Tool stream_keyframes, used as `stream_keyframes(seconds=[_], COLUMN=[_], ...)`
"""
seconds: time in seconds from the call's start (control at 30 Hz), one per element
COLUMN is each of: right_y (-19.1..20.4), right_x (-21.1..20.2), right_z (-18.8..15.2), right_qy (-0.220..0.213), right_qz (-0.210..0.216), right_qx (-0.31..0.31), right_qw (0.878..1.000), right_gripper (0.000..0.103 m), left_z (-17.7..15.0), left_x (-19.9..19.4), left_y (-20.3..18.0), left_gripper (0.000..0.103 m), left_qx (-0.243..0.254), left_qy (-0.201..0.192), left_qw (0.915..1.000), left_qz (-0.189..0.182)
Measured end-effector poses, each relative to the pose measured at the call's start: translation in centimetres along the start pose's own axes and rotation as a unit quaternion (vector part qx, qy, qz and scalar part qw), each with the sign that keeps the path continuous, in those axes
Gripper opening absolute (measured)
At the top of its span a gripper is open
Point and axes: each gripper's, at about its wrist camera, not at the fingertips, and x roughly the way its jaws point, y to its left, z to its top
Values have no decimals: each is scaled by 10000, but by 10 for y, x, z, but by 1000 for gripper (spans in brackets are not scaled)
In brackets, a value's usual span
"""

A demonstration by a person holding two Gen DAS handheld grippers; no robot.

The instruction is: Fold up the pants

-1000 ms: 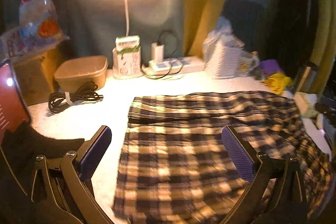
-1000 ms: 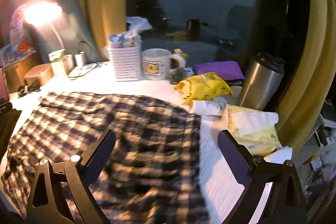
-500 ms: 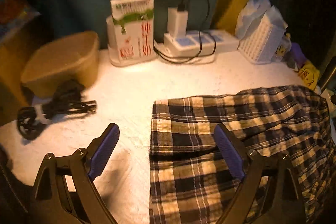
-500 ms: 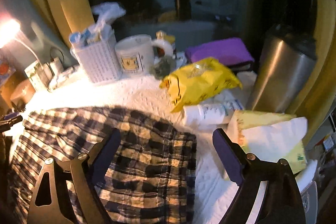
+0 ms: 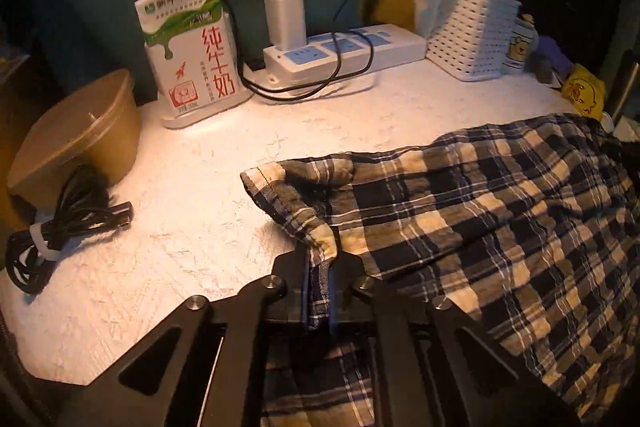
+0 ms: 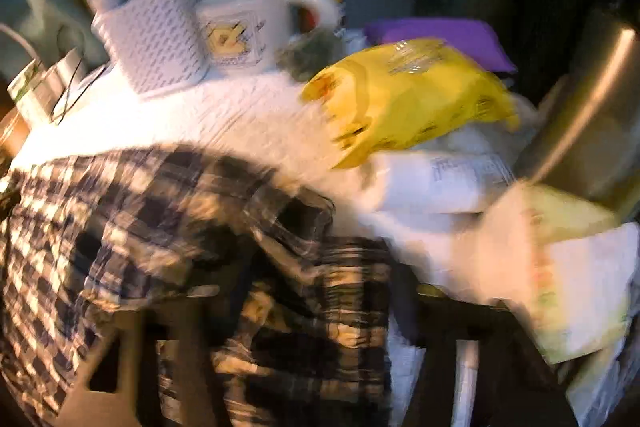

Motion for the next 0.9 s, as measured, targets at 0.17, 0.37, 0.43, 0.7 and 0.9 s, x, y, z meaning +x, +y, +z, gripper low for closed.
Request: stream_keyframes(seconds=[0.17,0.37,0.43,0.7,0.9], right_y=[31,57,62,65,56], right_x=[-31,-66,-69,-46,-2], right_z=[15,59,77,123,112], right_qy=[-487,-1217,-1413,-1484,-1044], right_qz=[-125,-172,-195,-245,-393], right_qx=[-638,-899,-909,-712,-554], right_qw=[9967,9883,9856,9861,9922], right_gripper=[28,28,28,28,28], left_z=[4,23,35,69,59], left_x=[-38,-71,-78,-65,-31], left_y=[14,47,57,67,72], left_gripper=[4,4,4,6,54], left_qx=[-150,-319,-337,-285,-637], left_qy=[-498,-956,-1076,-1213,-707], left_qw=[9986,9943,9925,9891,9909], left_qz=[20,339,464,783,947])
